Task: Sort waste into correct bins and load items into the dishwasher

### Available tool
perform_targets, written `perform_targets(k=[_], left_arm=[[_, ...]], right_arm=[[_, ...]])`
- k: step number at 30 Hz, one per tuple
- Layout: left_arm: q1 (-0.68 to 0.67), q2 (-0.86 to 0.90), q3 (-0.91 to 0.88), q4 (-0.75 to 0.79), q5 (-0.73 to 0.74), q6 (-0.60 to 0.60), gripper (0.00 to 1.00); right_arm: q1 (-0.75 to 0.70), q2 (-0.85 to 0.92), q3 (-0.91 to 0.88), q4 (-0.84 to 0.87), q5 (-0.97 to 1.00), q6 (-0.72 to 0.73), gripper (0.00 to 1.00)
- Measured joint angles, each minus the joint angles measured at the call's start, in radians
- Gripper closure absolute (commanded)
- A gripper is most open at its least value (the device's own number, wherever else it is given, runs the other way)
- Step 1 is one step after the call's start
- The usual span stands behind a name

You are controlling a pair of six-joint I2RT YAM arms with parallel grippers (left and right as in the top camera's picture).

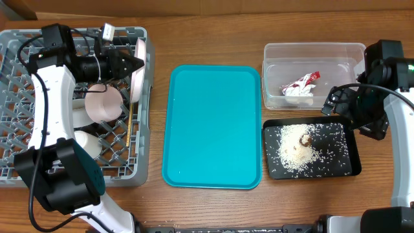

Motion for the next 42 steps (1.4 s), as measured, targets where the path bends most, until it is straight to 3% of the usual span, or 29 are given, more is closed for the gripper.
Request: perform_targets(k=[1, 7, 10, 14, 17, 19, 24, 28, 32, 36, 38, 42], left_arm=[[0.012, 0.011, 0.000, -0.009, 0.006, 0.002, 0.00], [0.044, 0.000, 0.000, -0.096, -0.061, 0.002, 0.00], [0.043, -0.062, -0.001, -0.123, -0.219, -0.004, 0.00], [0.017, -0.233, 0.000, -0.166, -0.504, -0.069, 0.00], [-0.064, -0.339, 0.002, -0.253, -0.722, -0.132, 0.00], [-0.117, -0.350, 0.003, -0.336, -0.795, -0.148, 0.00], [-0.179, -0.340, -0.007, -0.545, -0.875, -0.162, 0.00], [-0.196, -0.386, -0.084, -0.539, -0.895, -0.161, 0.00], [-0.201, -0.641, -0.288, -0.350, -0.900, -0.161, 0.00], [-0.201, -1.162, -0.571, -0.155, -0.866, -0.154, 0.00], [-0.201, -1.332, -0.651, -0.117, -0.855, -0.154, 0.00], [-0.201, -1.507, -0.729, -0.111, -0.850, -0.154, 0.00]], right_arm=[[0.000, 0.000, 0.000, 0.000, 0.000, 0.000, 0.00], [0.000, 0.000, 0.000, 0.006, -0.002, 0.000, 0.00], [0.000, 0.000, 0.000, 0.033, -0.032, 0.000, 0.00], [0.013, 0.000, 0.000, 0.194, -0.192, -0.077, 0.00], [0.074, 0.001, 0.001, 0.351, -0.259, -0.137, 0.00], [0.132, 0.003, 0.001, 0.365, -0.259, -0.167, 0.00], [0.190, 0.030, 0.001, 0.278, -0.185, -0.175, 0.00], [0.189, 0.016, -0.007, 0.273, -0.129, -0.145, 0.00], [0.189, -0.153, -0.135, 0.393, -0.106, -0.135, 0.00], [0.189, -0.585, -0.412, 0.566, -0.095, -0.127, 0.00], [0.189, -0.759, -0.501, 0.576, -0.093, -0.127, 0.00], [0.189, -0.902, -0.545, 0.522, -0.092, -0.127, 0.00]])
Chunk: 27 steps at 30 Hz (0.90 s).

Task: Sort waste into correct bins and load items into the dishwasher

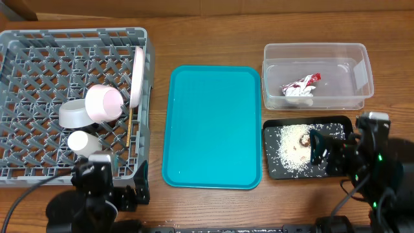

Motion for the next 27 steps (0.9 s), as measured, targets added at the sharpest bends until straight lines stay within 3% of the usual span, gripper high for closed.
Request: perform_targets(k=[6, 17, 20, 27], left_arm=[[0.000, -0.032, -0.004, -0.117, 0.002, 0.000, 0.00], [0.000, -0.032, -0.004, -0.121, 0.002, 0.000, 0.00], [0.000, -0.032, -0.004, -0.121, 0.002, 0.000, 0.00], [0.000, -0.032, -0.009, -0.121, 0.005, 0.000, 0.00]], right_arm=[[0.000, -0.021, -0.001, -0.020, 0.000, 0.000, 0.00], [0.000, -0.032, -0.003, -0.017, 0.018, -0.001, 0.00], [0.000, -0.126, -0.057, 0.097, 0.030, -0.027, 0.00], [0.006, -0.462, -0.505, 0.618, -0.013, -0.045, 0.00]])
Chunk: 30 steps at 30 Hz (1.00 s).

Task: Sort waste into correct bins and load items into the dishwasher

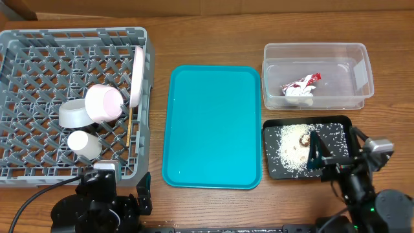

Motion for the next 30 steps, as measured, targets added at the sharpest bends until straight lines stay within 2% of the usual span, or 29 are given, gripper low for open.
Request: perform_targets(k=[4, 8, 11, 19, 30], left_arm=[[0.000, 0.000, -0.002, -0.001, 0.000, 0.000, 0.00], [0.000, 0.000, -0.002, -0.001, 0.000, 0.000, 0.00], [0.000, 0.000, -0.002, -0.001, 0.000, 0.000, 0.00], [0.000, 0.000, -0.002, 0.000, 0.000, 0.000, 0.00], [0.000, 0.000, -0.002, -0.001, 0.000, 0.000, 0.00]], right_arm=[[0.022, -0.093, -0.261, 0.427, -0.007, -0.003, 0.00], [0.022, -0.158, -0.431, 0.600, -0.013, -0.005, 0.00], [0.022, -0.166, -0.461, 0.566, 0.000, -0.005, 0.00], [0.022, -0.170, -0.473, 0.259, 0.012, -0.005, 0.00], [0.022, -0.168, -0.477, 0.294, 0.013, -0.005, 0.00]])
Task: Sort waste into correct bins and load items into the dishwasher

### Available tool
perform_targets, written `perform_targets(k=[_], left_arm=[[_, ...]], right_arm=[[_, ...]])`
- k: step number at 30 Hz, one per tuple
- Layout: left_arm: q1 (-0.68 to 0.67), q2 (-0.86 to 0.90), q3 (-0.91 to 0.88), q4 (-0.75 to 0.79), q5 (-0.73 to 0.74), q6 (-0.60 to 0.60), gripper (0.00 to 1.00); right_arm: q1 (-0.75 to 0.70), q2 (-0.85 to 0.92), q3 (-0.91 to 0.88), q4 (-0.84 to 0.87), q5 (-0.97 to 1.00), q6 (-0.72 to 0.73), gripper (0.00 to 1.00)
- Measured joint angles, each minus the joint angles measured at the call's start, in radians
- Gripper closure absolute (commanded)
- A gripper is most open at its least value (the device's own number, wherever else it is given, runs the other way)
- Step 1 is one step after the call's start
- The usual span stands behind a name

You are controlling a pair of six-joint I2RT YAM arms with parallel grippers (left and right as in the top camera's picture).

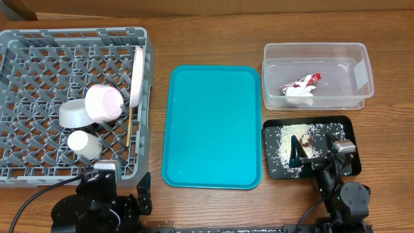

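The grey dish rack (39,45) at the left holds an upright pink plate (138,76), a pink cup (103,103), a grey bowl (72,115) and a white cup (84,144). A red-and-white wrapper (299,87) lies in the clear bin (362,52). Rice and a brown scrap lie scattered on the black tray (346,126). The teal tray (215,126) is bare. My left arm (103,200) is folded at the front edge, with its fingers hidden. My right gripper (296,154) hangs over the front of the black tray, seen end-on.
Wooden table all round. The rack fills the left side, the teal tray the middle, and the clear bin and black tray the right. Both arm bases sit at the table's front edge.
My right arm has shifted left and lower in the view, and its fingers now hang over the black tray's front left part. The left arm and all objects are unchanged.
First my left gripper was over the rack beside the upright pink plate, with my right arm at the far right by the bins. Then both arms were drawn back to the front edge, with the plate standing in the rack. They have since folded lower.
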Motion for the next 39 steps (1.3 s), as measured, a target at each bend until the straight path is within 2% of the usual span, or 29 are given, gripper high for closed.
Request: perform_targets(k=[36, 39], left_arm=[[0.000, 0.000, 0.000, 0.000, 0.000, 0.000, 0.00], [0.000, -0.010, -0.024, 0.091, -0.011, 0.001, 0.00]], right_arm=[[0.000, 0.002, -0.002, 0.011, 0.000, 0.000, 0.00], [0.000, 0.002, -0.002, 0.011, 0.000, 0.000, 0.00]])
